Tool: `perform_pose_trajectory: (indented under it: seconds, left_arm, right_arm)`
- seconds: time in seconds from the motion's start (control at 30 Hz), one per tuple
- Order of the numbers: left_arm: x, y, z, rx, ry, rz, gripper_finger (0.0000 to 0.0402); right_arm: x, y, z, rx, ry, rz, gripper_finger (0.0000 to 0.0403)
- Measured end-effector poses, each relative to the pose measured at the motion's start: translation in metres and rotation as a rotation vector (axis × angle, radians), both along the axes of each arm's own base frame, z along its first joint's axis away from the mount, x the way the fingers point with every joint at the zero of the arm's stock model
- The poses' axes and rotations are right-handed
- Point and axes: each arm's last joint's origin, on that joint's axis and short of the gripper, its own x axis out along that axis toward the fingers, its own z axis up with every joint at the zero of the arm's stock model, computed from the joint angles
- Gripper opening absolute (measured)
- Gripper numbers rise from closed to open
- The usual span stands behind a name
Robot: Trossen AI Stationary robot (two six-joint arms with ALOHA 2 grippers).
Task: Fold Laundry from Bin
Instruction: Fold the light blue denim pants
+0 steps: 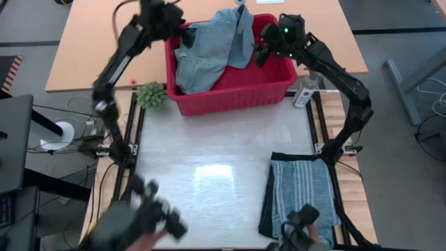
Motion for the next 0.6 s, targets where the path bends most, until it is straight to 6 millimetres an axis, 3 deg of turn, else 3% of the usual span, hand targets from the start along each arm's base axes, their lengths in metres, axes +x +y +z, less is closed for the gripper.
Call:
perform_pose_trajectory:
  seconds: [0.1,0.2,0.47,0.6]
  left_arm:
    - [0.005,0.051,-0.024,-0.02,0.045,0.034,0.0267]
    - [0.006,0.083,-0.052,0.05,0.077,0.099,0.0267]
    - [0.003,0.145,-0.124,0.058,0.263,0.221,0.0267]
    - [0.003,0.165,-0.162,-0.016,0.311,0.238,0.0267]
  right_arm:
    - [-0.004,-0.013,-0.012,0.048,0.057,0.018,0.0272]
    - [-0.004,-0.022,-0.022,0.096,0.082,0.034,0.0273]
    - [-0.005,-0.035,-0.035,0.164,0.1,0.024,0.0274]
    - [-0.001,-0.039,-0.041,0.213,0.071,0.021,0.0274]
